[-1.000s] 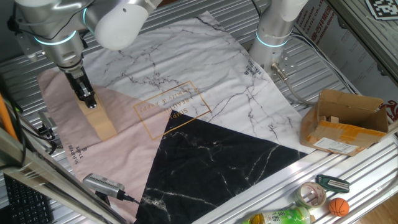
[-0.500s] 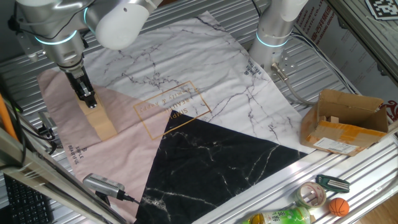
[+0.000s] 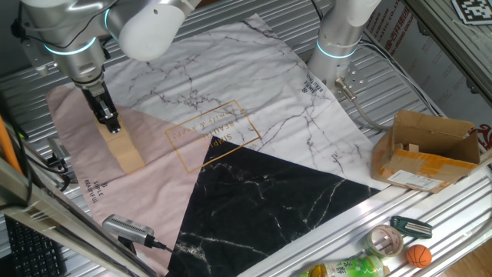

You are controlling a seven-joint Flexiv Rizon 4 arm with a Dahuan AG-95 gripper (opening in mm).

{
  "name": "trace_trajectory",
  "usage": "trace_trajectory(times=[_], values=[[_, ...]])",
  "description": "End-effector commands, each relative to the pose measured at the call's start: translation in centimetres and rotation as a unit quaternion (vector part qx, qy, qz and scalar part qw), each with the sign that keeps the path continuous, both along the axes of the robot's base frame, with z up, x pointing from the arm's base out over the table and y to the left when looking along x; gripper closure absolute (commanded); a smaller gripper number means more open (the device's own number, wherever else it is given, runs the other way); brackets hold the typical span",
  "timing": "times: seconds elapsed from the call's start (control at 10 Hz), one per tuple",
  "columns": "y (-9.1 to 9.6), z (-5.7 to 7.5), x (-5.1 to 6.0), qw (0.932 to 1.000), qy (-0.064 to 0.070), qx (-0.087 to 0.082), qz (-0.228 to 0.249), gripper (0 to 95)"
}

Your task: Stack the blocks into a pyramid shape

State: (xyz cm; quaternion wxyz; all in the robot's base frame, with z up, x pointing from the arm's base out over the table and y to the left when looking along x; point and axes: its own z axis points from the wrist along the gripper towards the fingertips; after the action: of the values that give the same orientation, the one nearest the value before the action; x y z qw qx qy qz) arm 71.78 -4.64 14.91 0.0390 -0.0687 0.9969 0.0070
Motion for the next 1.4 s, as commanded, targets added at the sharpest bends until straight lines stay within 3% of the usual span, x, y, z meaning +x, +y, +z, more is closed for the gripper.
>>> trace_trajectory(times=[0.1, 1.3, 1.4], values=[[-0.01, -0.02, 0.03, 1.0, -0.001, -0.001, -0.001, 95.0], [-0.06, -0.05, -0.08, 1.0, -0.001, 0.0, 0.003, 95.0], [-0.06, -0.05, -0.08, 1.0, 0.001, 0.0, 0.004, 76.0]])
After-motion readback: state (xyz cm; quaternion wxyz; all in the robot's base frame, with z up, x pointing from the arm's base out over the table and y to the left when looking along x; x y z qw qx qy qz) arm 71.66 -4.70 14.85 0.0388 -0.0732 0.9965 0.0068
